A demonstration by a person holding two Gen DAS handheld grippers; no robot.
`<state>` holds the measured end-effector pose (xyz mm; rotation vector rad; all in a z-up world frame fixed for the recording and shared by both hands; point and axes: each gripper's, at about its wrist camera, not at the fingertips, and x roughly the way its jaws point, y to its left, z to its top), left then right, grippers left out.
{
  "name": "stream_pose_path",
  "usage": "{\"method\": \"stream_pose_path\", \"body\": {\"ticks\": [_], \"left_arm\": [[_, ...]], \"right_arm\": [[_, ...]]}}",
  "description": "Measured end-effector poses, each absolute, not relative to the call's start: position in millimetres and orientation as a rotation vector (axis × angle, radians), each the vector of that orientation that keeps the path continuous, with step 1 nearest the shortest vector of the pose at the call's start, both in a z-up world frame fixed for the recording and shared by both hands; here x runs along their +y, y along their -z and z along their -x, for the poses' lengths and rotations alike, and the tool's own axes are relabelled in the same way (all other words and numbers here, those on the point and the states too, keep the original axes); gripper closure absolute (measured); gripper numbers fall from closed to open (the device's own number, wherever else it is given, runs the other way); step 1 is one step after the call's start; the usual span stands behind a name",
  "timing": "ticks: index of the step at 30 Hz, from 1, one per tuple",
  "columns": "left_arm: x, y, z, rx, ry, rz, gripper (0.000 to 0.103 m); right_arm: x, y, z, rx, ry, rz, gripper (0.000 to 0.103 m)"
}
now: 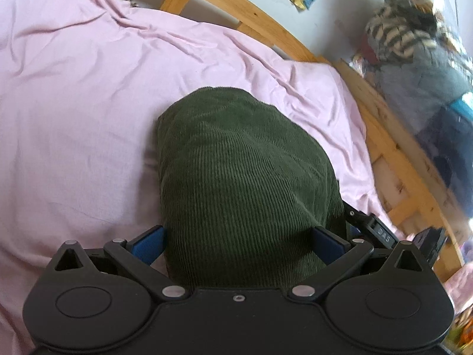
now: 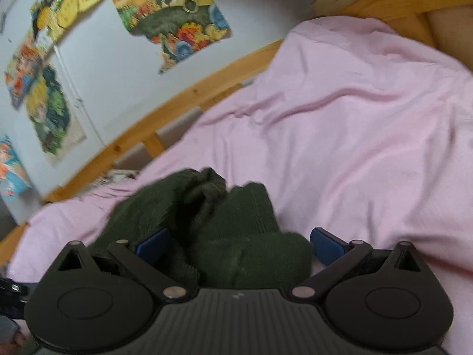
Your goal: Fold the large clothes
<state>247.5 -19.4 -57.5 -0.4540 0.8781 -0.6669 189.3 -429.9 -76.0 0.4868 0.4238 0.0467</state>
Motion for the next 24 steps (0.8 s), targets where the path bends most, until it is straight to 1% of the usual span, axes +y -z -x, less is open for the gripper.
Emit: {"method": "stream_pose_path", "body": {"ticks": [3,5,9,13,16,19,22,24], "left_arm": [[-14,62,-253,0.888,0.671,0.516,0.000],[-12,64,-254,0.886,0.679,0.531,0.000],[-14,66,-257,0.879,0.708,0.512,0.000],[-11,69,-265,0.899,0.741,0.529,0.000],[-9,72,-270,0.919,0.752,0.561,0.000],[-6,75,-272,0.930,0.754,0.589,0.000],[-6,77,-275,0.940,0.759,0.590,0.000],[-7,78,-276,0.947,0.761,0.581,0.000]], "right_arm": [[-438,69,-201,0.389,-0.105,-0.492,0.000],[-444,69,-213,0.406,-0.107,-0.504,0.000],[-463,85,-227,0.510,-0.249,-0.736,0.000],[-481,92,-226,0.487,-0.326,-0.975,0.000],[-487,101,-227,0.485,-0.359,-1.070,0.000],[-478,100,-230,0.544,-0.377,-0.981,0.000],[-454,91,-234,0.637,-0.367,-0.760,0.000],[-440,91,-236,0.667,-0.361,-0.645,0.000]]}}
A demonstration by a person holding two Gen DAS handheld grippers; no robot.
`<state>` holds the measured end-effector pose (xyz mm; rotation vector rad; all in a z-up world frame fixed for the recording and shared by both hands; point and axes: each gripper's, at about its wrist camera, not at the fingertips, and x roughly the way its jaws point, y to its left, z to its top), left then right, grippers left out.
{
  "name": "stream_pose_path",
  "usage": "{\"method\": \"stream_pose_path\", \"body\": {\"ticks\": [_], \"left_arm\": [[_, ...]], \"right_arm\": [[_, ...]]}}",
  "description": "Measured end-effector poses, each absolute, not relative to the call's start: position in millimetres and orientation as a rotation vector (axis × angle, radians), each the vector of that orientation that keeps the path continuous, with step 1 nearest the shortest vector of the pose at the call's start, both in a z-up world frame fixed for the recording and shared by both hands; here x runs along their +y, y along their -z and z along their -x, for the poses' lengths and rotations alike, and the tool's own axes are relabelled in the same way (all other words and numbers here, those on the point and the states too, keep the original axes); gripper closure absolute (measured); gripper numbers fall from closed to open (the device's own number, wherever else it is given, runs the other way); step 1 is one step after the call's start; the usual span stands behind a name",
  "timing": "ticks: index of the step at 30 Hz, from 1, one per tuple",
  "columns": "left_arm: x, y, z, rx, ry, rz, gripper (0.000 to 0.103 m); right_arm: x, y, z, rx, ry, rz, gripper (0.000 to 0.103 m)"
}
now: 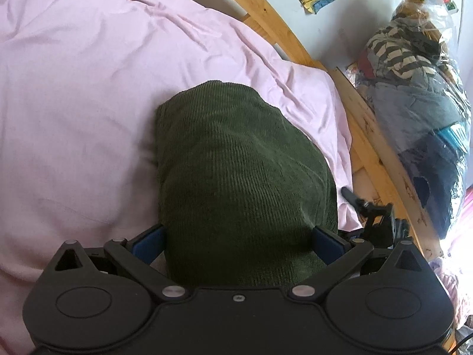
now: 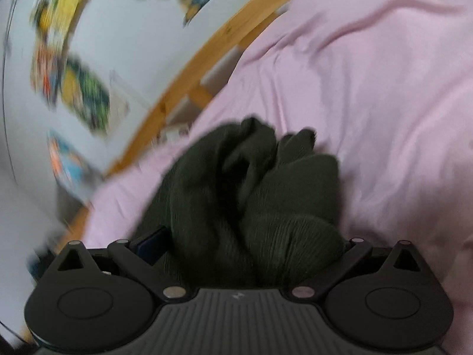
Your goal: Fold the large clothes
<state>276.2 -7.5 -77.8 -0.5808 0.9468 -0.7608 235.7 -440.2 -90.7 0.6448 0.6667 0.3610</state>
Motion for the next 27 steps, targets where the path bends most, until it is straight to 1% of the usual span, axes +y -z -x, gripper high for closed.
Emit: {"method": "stream_pose_path", "body": {"ticks": [2,6,16,18,19,20,21,22,23,25,26,27], "left_arm": [[-7,78,-277,0.949,0.764,0.578,0.000],[-10,79,-281,0.963,0.773,0.580,0.000],[-17,78,-289,1.010,0.780,0.537,0.000],[-16,80,-293,1.028,0.787,0.559,0.000],[-16,81,-295,1.036,0.792,0.562,0.000],[-16,81,-296,1.045,0.800,0.562,0.000],[-17,82,-299,1.054,0.810,0.563,0.000],[-16,83,-301,1.063,0.821,0.563,0.000],[-17,85,-304,1.079,0.831,0.567,0.000],[-15,88,-307,1.097,0.831,0.597,0.001],[-15,87,-306,1.090,0.832,0.596,0.002],[-16,84,-304,1.073,0.834,0.584,0.005]], "right_arm": [[-439,93,-237,0.668,-0.359,-0.635,0.000],[-446,99,-239,0.661,-0.352,-0.702,0.001],[-425,95,-224,0.615,-0.236,-0.642,0.002],[-418,92,-220,0.609,-0.195,-0.614,0.007],[-415,89,-219,0.609,-0.179,-0.600,0.013],[-410,87,-218,0.612,-0.169,-0.589,0.017],[-407,83,-217,0.613,-0.163,-0.581,0.025],[-404,80,-216,0.611,-0.163,-0.576,0.035],[-401,75,-214,0.602,-0.153,-0.568,0.038],[-394,65,-210,0.586,-0.137,-0.537,0.053],[-392,59,-208,0.566,-0.132,-0.547,0.058],[-391,53,-206,0.540,-0.137,-0.576,0.059]]}}
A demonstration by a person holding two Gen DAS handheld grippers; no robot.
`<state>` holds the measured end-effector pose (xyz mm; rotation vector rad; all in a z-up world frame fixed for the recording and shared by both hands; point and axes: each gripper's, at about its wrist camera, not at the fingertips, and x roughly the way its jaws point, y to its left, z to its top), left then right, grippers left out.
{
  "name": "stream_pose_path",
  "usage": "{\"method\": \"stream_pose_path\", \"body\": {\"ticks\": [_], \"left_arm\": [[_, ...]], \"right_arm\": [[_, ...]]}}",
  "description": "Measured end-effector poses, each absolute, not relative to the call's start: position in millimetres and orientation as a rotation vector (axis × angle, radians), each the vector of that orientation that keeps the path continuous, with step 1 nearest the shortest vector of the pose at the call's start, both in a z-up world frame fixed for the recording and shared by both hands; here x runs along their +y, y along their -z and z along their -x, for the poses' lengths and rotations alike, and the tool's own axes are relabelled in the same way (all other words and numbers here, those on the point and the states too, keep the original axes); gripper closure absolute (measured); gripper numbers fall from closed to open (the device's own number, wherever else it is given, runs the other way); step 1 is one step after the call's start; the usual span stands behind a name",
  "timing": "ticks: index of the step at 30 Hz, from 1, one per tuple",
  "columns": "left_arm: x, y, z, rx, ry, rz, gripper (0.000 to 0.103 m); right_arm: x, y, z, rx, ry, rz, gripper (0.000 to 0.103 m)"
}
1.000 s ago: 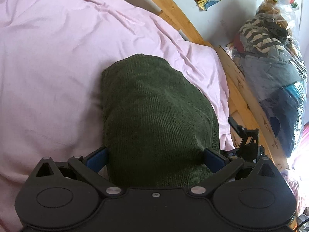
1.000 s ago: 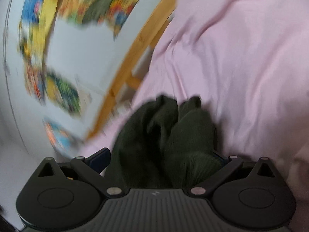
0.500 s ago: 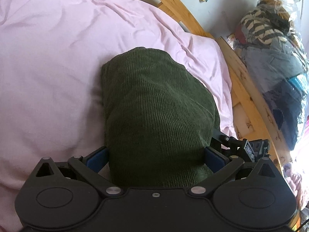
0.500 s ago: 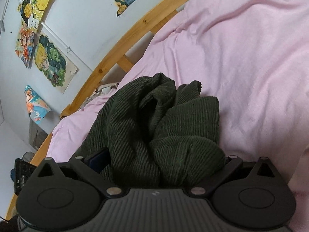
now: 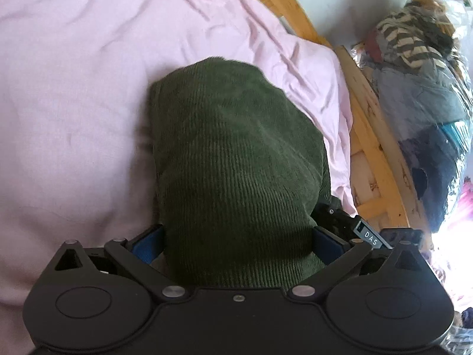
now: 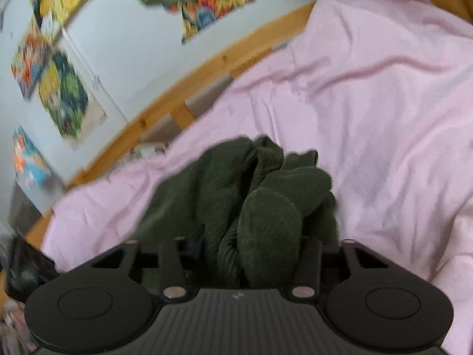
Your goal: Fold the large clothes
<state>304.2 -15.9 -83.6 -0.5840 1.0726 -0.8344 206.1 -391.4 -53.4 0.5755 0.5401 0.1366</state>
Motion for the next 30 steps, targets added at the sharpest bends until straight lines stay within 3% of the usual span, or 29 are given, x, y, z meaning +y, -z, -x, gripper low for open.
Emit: {"method": "stream_pose_path", "body": {"ticks": [3,10,14,18,20,23,30], "left_arm": [[-13,73,-300,1.038,0.831,0.578,0.011],[12,34,-296,0.884,0.800,0.620,0.013],[36,4,-296,0.730,0.721,0.570,0.013],[59,-3,-303,0.647,0.604,0.529,0.012],[65,8,-311,0.676,0.543,0.523,0.012],[67,29,-322,0.760,0.442,0.486,0.014],[53,25,-313,0.737,0.448,0.384,0.009]], "right_arm": [[-382,30,-203,0.448,-0.191,-0.612,0.061],[-349,-6,-232,0.312,-0.301,-0.615,0.061],[-325,-2,-267,0.277,-0.344,-0.622,0.061],[-310,28,-306,0.366,-0.304,-0.615,0.059],[-307,46,-318,0.445,-0.250,-0.595,0.051],[-313,59,-316,0.463,-0.206,-0.591,0.032],[-325,42,-298,0.455,-0.142,-0.541,0.011]]}}
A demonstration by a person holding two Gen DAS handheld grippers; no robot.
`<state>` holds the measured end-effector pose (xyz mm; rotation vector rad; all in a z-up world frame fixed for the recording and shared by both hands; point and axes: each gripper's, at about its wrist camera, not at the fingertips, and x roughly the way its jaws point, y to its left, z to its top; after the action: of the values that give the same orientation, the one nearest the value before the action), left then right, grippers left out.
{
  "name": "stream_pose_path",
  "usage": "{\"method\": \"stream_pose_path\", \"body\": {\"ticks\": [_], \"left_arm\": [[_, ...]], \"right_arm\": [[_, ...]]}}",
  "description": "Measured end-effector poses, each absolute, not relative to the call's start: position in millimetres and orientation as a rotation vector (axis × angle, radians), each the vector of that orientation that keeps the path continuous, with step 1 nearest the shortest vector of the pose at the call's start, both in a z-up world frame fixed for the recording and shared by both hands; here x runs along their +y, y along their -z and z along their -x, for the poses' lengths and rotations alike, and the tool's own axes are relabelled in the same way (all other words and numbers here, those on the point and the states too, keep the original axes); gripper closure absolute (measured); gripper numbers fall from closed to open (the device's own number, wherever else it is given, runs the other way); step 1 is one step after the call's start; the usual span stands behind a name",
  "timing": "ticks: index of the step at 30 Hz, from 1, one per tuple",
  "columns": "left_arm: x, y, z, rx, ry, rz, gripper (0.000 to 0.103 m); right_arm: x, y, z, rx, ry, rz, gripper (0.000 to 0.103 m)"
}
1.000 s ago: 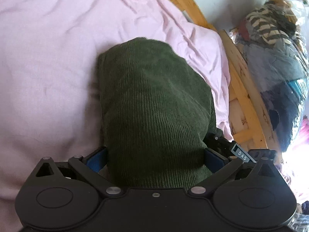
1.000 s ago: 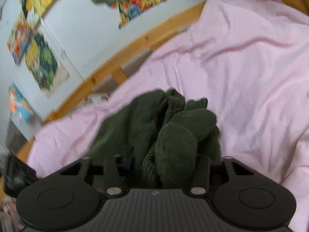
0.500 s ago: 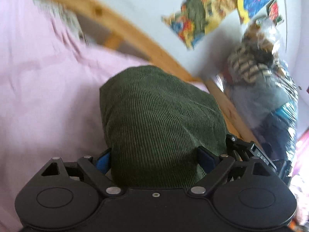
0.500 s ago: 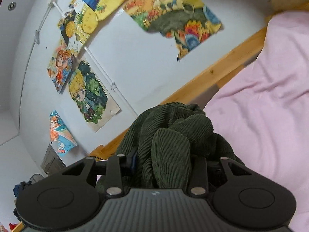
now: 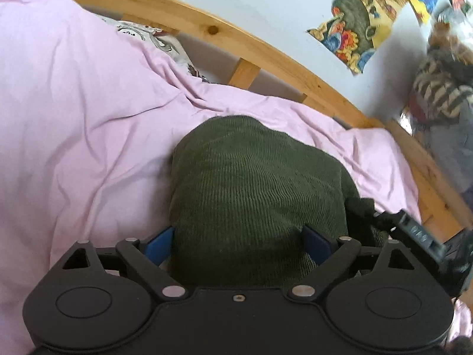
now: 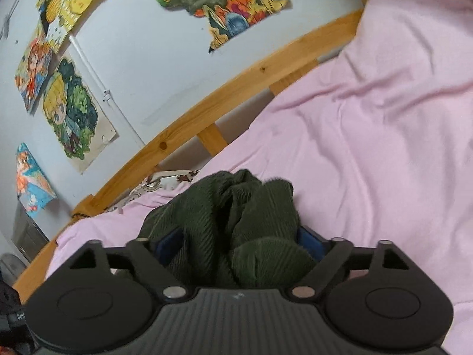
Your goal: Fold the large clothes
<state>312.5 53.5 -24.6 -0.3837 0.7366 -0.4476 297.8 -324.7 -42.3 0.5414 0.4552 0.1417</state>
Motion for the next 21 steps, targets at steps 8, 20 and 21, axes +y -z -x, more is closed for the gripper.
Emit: {"method": "stream_pose_path", "body": {"ticks": [8,20,21], "left_arm": [[50,12,-299,0.737,0.395,0.360,0.001],[48,-41,-232,0.651,0.362,0.082,0.001],[50,-46,-224,0.642,0.358,0.071,0.001]], "right_arm": [[-298,9,-255,0.445,-0.073,-0.352,0.000],[-261,-33,-161,0.368,-0.021,-0.186,0.000],[-257,-38,-152,0.350,-0.017,-0.173,0.000]]}}
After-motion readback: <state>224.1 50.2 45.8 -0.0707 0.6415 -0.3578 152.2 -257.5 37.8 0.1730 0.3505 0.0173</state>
